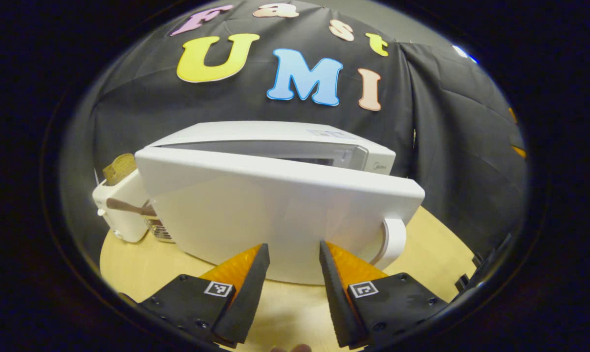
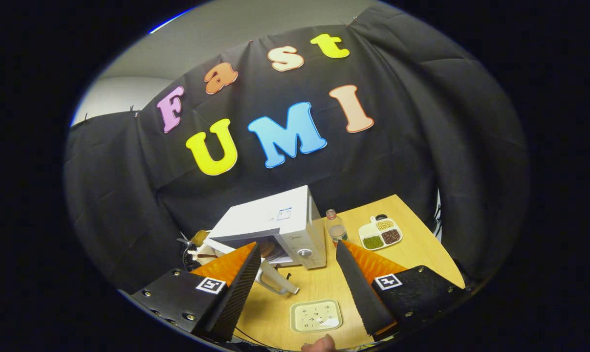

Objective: Open the microwave oven with the left hand, put the food in, and close the microwave oven.

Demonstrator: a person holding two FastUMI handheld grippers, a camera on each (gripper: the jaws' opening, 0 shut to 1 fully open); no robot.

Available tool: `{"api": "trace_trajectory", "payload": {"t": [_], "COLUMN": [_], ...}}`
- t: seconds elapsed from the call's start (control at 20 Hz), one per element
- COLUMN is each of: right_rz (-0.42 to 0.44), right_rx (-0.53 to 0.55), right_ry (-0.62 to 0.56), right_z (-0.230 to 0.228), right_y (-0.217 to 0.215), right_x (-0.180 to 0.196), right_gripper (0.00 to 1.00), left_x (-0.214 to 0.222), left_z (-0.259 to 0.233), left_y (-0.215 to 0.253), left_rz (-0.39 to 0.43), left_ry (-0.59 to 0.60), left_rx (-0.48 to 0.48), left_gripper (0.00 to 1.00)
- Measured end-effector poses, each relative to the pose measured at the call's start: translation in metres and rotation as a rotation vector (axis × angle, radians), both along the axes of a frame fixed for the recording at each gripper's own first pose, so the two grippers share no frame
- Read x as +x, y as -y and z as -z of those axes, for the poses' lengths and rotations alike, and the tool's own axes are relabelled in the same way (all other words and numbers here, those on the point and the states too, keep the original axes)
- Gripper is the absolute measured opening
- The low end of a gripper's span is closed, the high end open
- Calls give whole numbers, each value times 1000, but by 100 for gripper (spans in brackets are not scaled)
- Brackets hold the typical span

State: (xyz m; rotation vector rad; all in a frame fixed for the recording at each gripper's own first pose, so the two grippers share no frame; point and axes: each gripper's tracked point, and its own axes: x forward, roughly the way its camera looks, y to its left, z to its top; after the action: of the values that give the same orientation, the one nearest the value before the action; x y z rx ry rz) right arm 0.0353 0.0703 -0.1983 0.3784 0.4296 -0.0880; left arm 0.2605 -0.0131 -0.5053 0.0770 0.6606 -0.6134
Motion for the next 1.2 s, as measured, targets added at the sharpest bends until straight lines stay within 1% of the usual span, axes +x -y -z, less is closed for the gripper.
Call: {"api": "trace_trajectory", "payload": {"t": [0.15,0.2,0.3,0.35,0.4,0.45,0.5,0.55,0.65,0.8,0.85,0.9,0.95,1.0,1.05,1.1,1.15,1.2], "right_rz": [38,46,62,69,79,87,93,100,113,139,142,145,142,137,134,129,123,114], "right_rx": [5,0,-8,-7,-6,-5,-5,-5,-7,-40,-40,-38,-35,-43,-60,-72,-68,-56], "right_ry": [-6,-12,-28,-27,-27,-31,-36,-48,-47,-59,-68,-76,-85,-81,-79,-82,-86,-84], "right_z": [3,5,9,8,10,11,13,14,12,15,16,17,17,16,15,16,17,16], "right_y": [11,14,21,23,26,28,30,32,35,41,39,37,34,31,31,29,25,19], "right_x": [6,5,6,7,8,8,7,5,0,-18,-25,-31,-37,-43,-49,-55,-59,-63], "right_gripper": [95,95,95,95,95,95,95,95,95,95,95,95,95,95,95,95,95,95], "left_x": [20,27,39,46,54,61,59,55,57,54,58,64,56,53,55,56,50,39], "left_z": [8,10,11,13,14,14,21,22,20,22,19,18,18,18,15,11,4,-2], "left_y": [17,23,30,33,37,39,43,44,46,56,56,64,68,70,68,66,70,74], "left_rz": [17,22,28,28,30,28,37,33,46,107,114,141,137,131,128,122,127,130], "left_ry": [-3,-3,0,2,4,8,-32,-47,-41,-54,-41,-48,-80,-84,-54,-24,-13,-26], "left_rx": [-6,-10,-13,-15,-18,-16,-31,-48,-55,-51,-40,-68,-74,-70,-52,-34,-33,-52], "left_gripper": [67,72,72,67,77,77,77,68,68,67,67,68,67,66,66,68,68,67]}}
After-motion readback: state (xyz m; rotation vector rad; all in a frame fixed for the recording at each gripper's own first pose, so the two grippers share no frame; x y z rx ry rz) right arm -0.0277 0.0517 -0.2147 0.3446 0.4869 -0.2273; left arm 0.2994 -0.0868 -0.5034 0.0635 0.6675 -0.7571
